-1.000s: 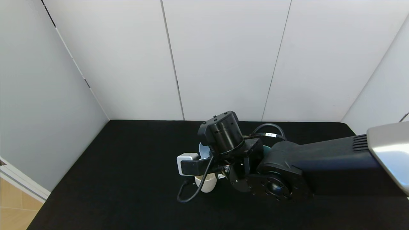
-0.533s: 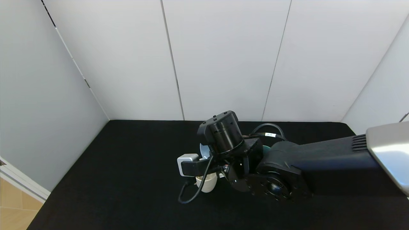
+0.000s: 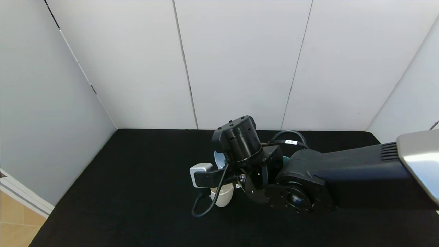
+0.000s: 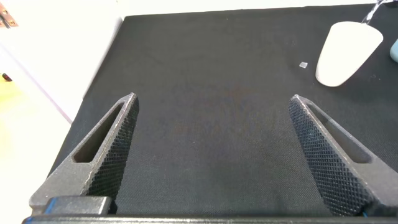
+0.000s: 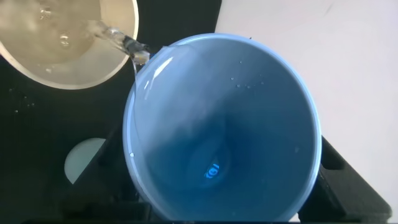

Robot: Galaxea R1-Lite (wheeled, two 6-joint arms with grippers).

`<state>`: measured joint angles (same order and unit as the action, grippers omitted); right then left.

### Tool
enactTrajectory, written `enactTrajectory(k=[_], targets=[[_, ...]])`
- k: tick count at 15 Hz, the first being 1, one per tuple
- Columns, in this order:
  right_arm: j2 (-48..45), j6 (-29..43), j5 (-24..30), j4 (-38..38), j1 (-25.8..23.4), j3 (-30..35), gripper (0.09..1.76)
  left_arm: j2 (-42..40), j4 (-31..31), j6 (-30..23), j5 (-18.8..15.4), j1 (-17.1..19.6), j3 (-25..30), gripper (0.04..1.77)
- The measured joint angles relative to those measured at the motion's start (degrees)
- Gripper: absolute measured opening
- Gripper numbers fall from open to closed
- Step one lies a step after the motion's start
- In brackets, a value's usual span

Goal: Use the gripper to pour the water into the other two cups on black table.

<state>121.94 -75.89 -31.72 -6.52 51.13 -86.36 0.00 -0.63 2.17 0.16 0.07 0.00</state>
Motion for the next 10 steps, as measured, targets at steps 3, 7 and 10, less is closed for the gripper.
enactTrajectory(k=[3, 7, 10], targets=[[-0.13, -0.49, -0.06, 0.05, 0.00, -0.24, 1.32, 0.00, 0.00, 0.02, 0.00, 0.00, 0.00, 1.72], [-0.37, -1.21, -0.11, -0.04, 0.00, -0.49, 1.32, 0.00, 0.00, 0.02, 0.00, 0.00, 0.00, 1.72], [-0.61, -1.26, -0.11, 0.00, 0.00, -0.55, 1.32, 0.00, 0.00, 0.02, 0.02, 0.00, 0.00, 1.72]])
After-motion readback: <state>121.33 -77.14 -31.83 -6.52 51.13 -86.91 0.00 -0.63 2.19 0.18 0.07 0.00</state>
